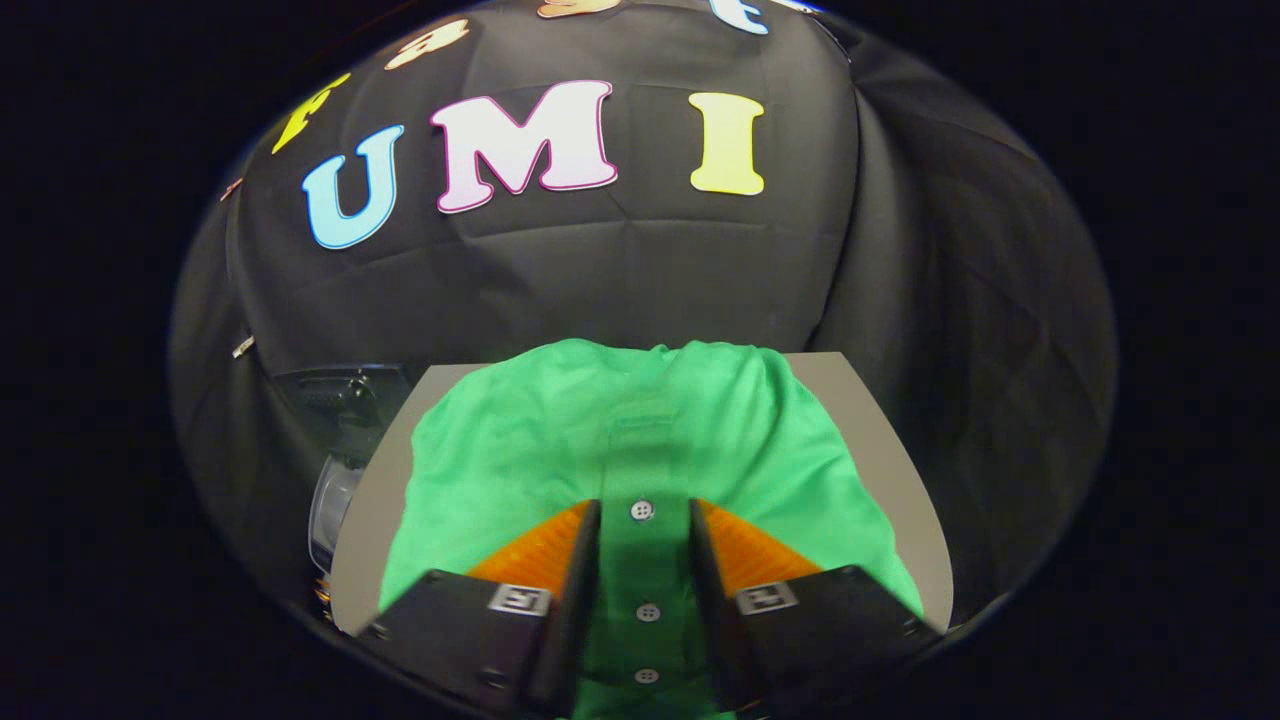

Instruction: Put the clothes into the washing machine and then close the washing machine lid.

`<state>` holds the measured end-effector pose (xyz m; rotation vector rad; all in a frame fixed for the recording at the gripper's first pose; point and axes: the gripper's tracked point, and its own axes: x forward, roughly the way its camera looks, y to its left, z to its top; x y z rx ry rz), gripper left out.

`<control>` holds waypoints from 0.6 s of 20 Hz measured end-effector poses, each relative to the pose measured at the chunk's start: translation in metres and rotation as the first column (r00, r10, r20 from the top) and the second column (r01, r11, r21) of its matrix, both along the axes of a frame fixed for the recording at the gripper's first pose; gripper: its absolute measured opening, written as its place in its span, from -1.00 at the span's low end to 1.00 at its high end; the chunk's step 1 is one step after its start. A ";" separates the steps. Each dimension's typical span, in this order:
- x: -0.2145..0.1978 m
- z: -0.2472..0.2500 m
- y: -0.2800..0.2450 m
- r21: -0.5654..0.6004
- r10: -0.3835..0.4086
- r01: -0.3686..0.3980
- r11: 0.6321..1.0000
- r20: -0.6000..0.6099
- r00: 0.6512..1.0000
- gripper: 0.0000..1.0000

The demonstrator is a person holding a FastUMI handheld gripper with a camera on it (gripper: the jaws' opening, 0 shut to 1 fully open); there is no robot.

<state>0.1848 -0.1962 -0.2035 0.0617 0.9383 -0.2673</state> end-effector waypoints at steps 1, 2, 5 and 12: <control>-0.001 0.002 0.002 0.008 0.005 -0.005 1.000 -0.005 1.000 -0.18; -0.002 0.002 0.002 0.005 0.009 -0.009 1.000 -0.004 1.000 -0.52; -0.003 0.006 0.004 0.031 0.005 -0.006 1.000 0.043 0.999 -0.87; -0.014 0.055 0.024 0.140 0.006 -0.031 0.990 0.177 0.984 -0.87</control>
